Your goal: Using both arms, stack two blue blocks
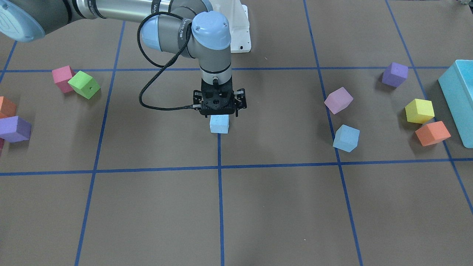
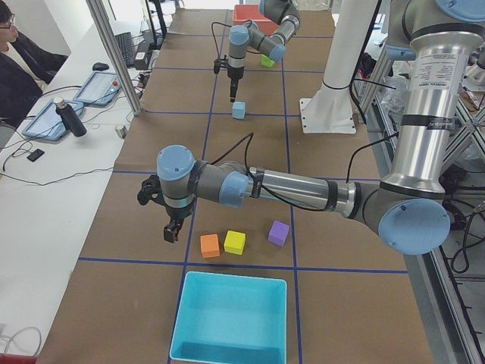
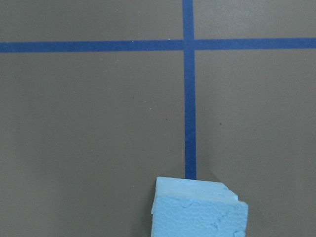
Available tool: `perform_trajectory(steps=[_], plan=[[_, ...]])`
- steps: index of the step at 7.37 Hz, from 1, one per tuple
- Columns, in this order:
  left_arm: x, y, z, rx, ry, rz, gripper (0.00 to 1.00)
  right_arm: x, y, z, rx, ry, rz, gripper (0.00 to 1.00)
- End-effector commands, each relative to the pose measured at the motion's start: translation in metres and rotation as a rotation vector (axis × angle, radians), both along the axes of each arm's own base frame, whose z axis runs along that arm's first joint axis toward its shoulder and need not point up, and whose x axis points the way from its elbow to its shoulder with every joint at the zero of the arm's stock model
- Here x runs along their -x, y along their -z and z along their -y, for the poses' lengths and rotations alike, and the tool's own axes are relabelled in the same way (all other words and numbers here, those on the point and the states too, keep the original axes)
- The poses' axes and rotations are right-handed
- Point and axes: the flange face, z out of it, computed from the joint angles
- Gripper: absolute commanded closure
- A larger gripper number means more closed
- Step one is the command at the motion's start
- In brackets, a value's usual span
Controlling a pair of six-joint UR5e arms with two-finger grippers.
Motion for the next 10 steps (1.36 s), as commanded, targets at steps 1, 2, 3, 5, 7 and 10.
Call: perform_trajectory(steps=[1,2,3,5,7,10], plan=[[-0.015,0.031,0.014,-0.076,0.032,-0.027,0.02,-0.085,-0.026,0.057,0.005,0.013,-0.004,0.00],[-0.051,0.044,0.013,-0.185,-0.024,-0.047,0.01,-0.136,-0.069,0.080,-0.026,0.062,-0.042,0.00],[-0.085,0.053,0.016,-0.208,-0.066,-0.051,0.01,-0.202,-0.119,0.094,-0.048,0.093,-0.056,0.00],[-0.147,0.081,0.022,-0.195,-0.122,-0.086,0.01,-0.340,-0.212,0.090,-0.125,0.178,-0.092,0.00],[-0.197,0.113,0.020,-0.146,-0.092,-0.114,0.01,-0.460,-0.308,0.056,-0.154,0.271,-0.162,0.00],[-0.291,0.148,-0.003,-0.112,-0.105,-0.114,0.01,-0.593,-0.437,-0.021,-0.113,0.318,-0.212,0.00]])
